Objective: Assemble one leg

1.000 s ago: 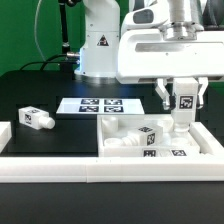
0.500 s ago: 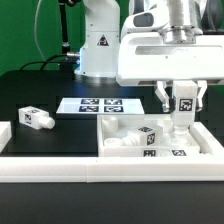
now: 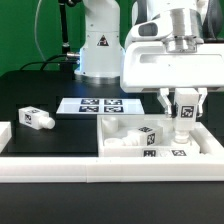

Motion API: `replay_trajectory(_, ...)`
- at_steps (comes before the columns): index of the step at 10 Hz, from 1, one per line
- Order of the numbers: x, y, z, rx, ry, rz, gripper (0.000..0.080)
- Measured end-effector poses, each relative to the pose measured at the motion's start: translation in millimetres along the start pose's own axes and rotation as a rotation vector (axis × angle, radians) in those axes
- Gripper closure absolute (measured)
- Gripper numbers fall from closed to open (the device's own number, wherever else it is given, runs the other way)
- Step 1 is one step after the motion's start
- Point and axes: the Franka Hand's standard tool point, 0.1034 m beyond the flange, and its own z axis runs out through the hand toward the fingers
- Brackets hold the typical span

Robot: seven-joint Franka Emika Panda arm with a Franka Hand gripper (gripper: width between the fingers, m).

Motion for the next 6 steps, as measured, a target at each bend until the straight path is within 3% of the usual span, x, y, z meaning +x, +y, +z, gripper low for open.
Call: replay_trajectory(6, -9.9, -0.2, 7.4, -0.002, -0.016, -0.012, 0.0515)
